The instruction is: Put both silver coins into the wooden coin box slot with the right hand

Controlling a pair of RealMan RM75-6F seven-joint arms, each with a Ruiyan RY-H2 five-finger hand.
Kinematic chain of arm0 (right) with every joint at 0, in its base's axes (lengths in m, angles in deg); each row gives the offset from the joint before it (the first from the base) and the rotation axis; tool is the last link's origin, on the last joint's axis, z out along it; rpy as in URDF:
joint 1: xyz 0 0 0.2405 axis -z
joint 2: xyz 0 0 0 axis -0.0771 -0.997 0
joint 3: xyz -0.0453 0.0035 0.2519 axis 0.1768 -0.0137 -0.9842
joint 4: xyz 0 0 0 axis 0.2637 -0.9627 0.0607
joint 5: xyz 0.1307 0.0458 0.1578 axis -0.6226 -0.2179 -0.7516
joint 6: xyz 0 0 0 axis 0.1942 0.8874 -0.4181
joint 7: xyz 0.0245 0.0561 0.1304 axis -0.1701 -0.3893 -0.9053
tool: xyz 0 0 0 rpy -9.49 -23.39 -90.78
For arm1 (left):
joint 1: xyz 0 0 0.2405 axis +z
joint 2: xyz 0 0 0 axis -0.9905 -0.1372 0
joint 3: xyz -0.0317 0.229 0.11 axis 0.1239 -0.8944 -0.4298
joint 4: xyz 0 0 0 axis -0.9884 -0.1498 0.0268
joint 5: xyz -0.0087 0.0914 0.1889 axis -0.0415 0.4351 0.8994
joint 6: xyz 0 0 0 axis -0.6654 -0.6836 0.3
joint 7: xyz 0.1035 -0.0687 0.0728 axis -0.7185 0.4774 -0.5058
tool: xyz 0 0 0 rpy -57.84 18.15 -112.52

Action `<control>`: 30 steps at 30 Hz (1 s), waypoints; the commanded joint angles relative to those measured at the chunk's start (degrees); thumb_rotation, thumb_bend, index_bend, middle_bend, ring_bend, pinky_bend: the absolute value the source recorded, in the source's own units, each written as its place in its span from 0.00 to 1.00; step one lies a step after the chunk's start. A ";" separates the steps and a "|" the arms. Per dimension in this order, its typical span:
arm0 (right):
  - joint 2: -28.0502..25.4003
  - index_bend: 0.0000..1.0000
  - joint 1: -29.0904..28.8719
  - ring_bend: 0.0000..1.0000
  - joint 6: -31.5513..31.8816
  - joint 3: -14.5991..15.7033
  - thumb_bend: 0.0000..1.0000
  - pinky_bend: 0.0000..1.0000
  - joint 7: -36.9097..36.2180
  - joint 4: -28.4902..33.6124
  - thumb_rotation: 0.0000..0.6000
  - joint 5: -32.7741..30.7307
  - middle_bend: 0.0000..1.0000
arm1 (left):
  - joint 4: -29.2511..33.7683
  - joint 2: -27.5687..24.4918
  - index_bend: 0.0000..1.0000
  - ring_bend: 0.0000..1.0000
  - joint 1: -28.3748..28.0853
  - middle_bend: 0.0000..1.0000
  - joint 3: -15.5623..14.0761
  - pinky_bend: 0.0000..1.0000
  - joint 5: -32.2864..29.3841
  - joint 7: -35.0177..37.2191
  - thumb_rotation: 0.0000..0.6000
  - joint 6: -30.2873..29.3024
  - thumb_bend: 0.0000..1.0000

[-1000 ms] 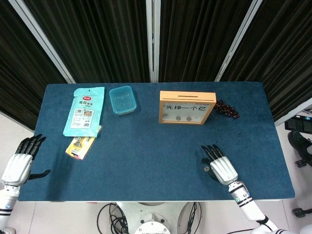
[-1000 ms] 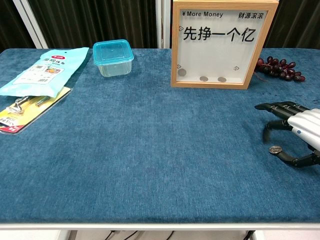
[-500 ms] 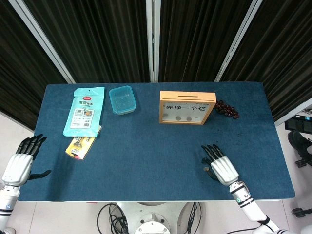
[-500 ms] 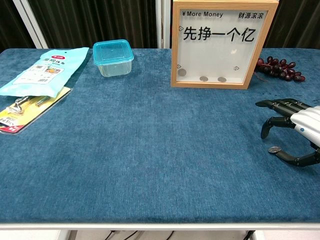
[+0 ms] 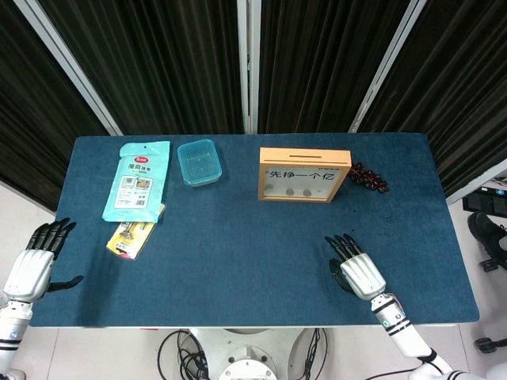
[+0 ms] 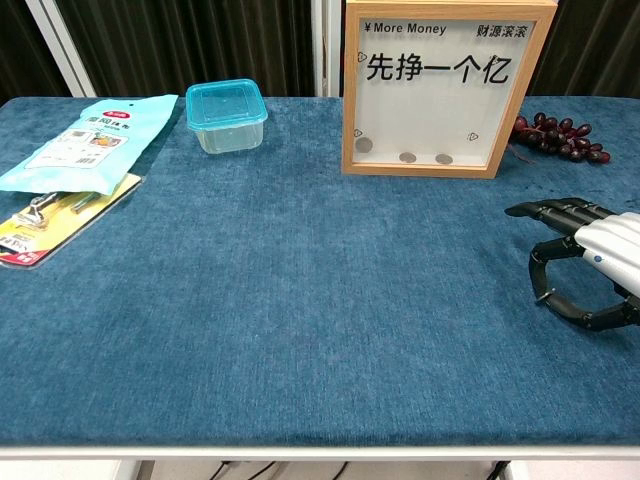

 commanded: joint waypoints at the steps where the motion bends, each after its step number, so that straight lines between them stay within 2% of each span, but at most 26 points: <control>1: -0.07 0.61 -0.05 0.00 0.28 -0.12 0.46 0.00 0.09 0.11 1.00 0.08 0.07 | 0.00 0.00 0.00 0.00 0.03 0.00 -0.02 0.00 0.02 -0.03 1.00 -0.04 0.05; 9: -1.55 0.69 0.04 0.00 2.43 -0.85 0.48 0.00 -0.91 2.26 1.00 0.34 0.08 | 0.34 -0.07 0.00 0.00 0.15 0.00 -0.01 0.00 0.07 -0.32 1.00 -0.34 0.05; 13: -4.04 0.70 -0.10 0.00 5.41 -2.63 0.48 0.00 -0.84 5.65 1.00 0.55 0.08 | 0.73 -0.21 0.00 0.00 0.19 0.00 -0.03 0.00 0.20 -0.74 1.00 -0.53 0.05; 17: -8.49 0.71 -0.92 0.00 8.84 -6.28 0.48 0.00 0.09 11.87 1.00 0.27 0.08 | 1.24 -0.35 0.00 0.00 0.19 0.00 0.00 0.00 0.46 -1.10 1.00 -0.84 0.05; 21: -12.96 0.71 -2.65 0.00 9.57 -10.79 0.48 0.00 2.62 18.24 1.00 -1.25 0.08 | 1.65 -0.46 0.00 0.00 0.21 0.00 -0.10 0.00 0.77 -1.33 1.00 -1.08 0.05; 27: -18.50 0.71 -7.80 0.00 4.18 -18.95 0.48 0.00 7.34 27.61 1.00 -7.37 0.08 | 2.78 -1.03 0.00 0.00 0.40 0.00 -0.25 0.00 1.37 -1.33 1.00 -1.82 0.05; 30: -20.46 0.72 -11.03 0.00 -1.04 -22.99 0.48 0.00 10.55 31.03 1.00 -13.15 0.08 | 3.43 -1.46 0.00 0.00 0.52 0.00 -0.36 0.00 1.69 -0.98 1.00 -2.21 0.05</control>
